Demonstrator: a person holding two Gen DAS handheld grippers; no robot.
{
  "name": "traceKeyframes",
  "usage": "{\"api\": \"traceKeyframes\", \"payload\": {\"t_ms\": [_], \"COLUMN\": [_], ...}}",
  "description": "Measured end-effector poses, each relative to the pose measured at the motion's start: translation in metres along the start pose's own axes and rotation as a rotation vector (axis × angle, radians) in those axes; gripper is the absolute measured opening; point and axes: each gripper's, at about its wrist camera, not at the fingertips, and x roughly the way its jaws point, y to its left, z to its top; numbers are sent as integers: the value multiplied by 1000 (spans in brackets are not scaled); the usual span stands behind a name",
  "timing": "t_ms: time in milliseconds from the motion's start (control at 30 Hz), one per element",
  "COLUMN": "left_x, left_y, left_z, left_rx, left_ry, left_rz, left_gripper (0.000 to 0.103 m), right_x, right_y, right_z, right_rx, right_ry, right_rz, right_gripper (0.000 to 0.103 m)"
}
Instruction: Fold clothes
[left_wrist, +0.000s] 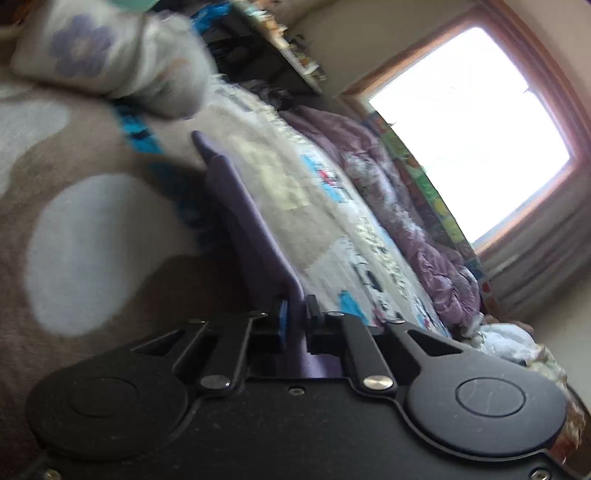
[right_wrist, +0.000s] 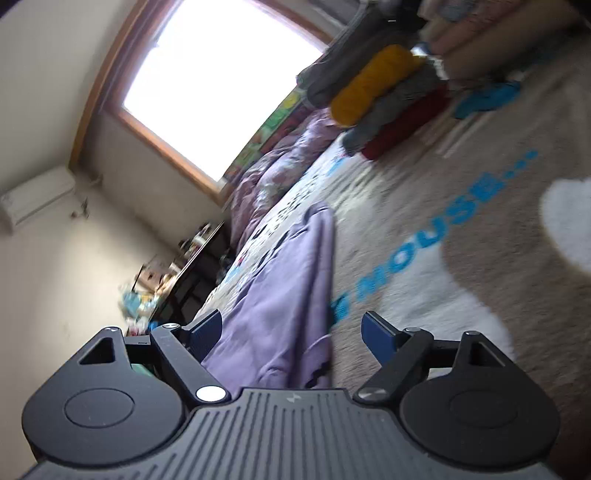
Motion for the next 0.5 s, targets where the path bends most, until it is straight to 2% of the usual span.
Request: {"api": "traceKeyframes", "payload": {"t_ms": [167,267,400,500], "left_x": [-13,-17,-16,-12], "left_y": [-58,-89,-120,-148], "left_z": [-17,-33,-60,-84], "left_rx": [198,309,438,546], "left_ry": [-12,-5,14,47], "left_rz": [-118,-157,-208,-276], "left_gripper": [3,3,3,2], "right_x": [4,5,6,9], "right_y": [-7,-7,-5,-4], "right_z": [0,1,1,1], "right_rx": [5,8,10,13], "right_ry": [0,6,13,17], "right_rz": [10,29,48,64], "right_gripper": [82,82,82,82]}}
